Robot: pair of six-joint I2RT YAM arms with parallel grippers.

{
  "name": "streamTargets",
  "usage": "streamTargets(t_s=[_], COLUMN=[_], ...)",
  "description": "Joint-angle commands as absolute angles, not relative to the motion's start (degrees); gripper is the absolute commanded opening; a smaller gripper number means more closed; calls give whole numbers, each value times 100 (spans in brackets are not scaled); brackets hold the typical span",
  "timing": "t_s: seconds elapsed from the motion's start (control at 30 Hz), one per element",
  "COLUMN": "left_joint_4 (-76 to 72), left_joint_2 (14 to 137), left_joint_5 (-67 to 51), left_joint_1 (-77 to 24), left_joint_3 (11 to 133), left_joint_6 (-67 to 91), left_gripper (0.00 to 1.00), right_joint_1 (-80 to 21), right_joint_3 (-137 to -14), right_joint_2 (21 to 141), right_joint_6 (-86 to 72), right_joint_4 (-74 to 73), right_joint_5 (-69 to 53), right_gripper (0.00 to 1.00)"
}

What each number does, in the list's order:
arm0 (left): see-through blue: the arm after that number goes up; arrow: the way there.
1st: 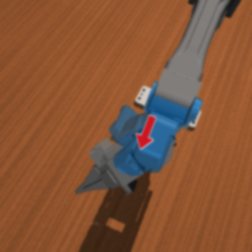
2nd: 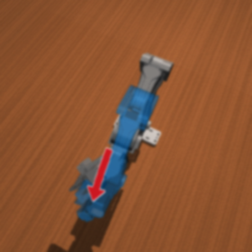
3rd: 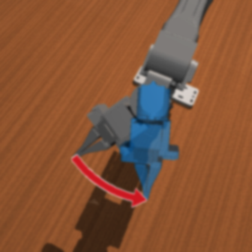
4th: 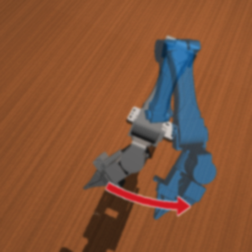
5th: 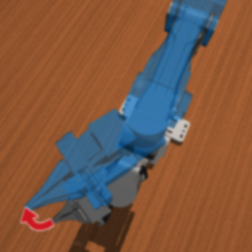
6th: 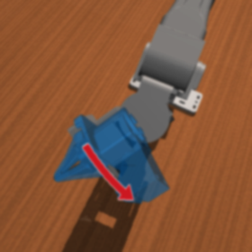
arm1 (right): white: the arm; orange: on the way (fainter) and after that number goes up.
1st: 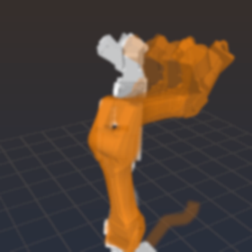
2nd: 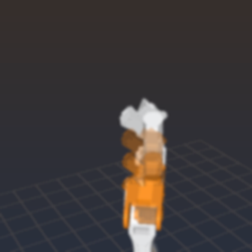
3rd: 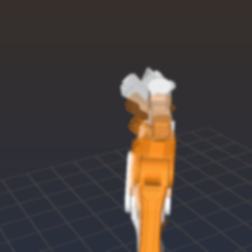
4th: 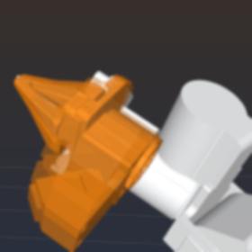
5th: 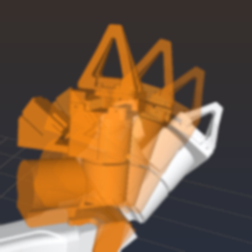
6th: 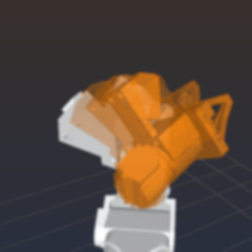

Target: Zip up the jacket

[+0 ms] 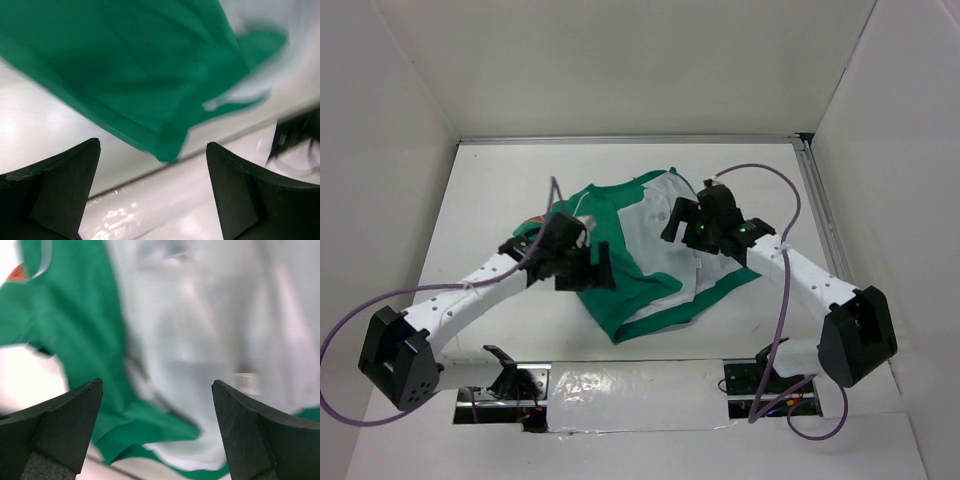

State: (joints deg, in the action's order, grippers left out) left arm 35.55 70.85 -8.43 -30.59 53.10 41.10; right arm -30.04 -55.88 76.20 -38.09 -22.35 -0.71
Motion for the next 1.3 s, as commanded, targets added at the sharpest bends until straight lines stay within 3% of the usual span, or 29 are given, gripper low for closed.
streamTargets(t_s=[0.0,0.47,0.53,0.57,0.6,0.63,0.73,0.93,1.1,1.27], left_joint_4=[3262,3444,3709,4292,4298,4524,5395,6563,7075,6346], left_joint_2=[7101,9279,9536,9841,9844,9913,9906,8950,7903,6462], left_joint_5=[-449,1036,1248,1535,1538,1625,1933,2302,2154,1759], left_joint_1=[-4049,-5739,-5792,-5792,-5783,-5792,-5836,-5836,-5862,-5967], left_joint_3=[5213,5748,5941,6107,6204,6275,6521,6732,6207,5232], left_joint_6=[3800,3699,3946,4390,4394,4760,5369,6687,7540,7462], left_gripper=[99,99,87,67,67,43,19,3,3,3], right_joint_1=[-2664,-1759,-1653,-1618,-1617,-1600,-1538,-1327,-1187,-1265], right_joint_3=[-5169,-4228,-4193,-4158,-4149,-4140,-4140,-4236,-4368,-4430], right_joint_2=[7594,7927,7980,7989,7998,8007,8121,8463,8788,8895], right_joint_6=[-3903,-3911,-3911,-3911,-3911,-3911,-3955,-4359,-4474,-4474], right_joint_4=[-2532,-1881,-1802,-1758,-1758,-1706,-1714,-1617,-1688,-1661], right_joint_5=[220,-501,-606,-693,-694,-712,-642,-493,-404,-475], right_gripper=[97,96,96,96,96,96,95,92,92,92])
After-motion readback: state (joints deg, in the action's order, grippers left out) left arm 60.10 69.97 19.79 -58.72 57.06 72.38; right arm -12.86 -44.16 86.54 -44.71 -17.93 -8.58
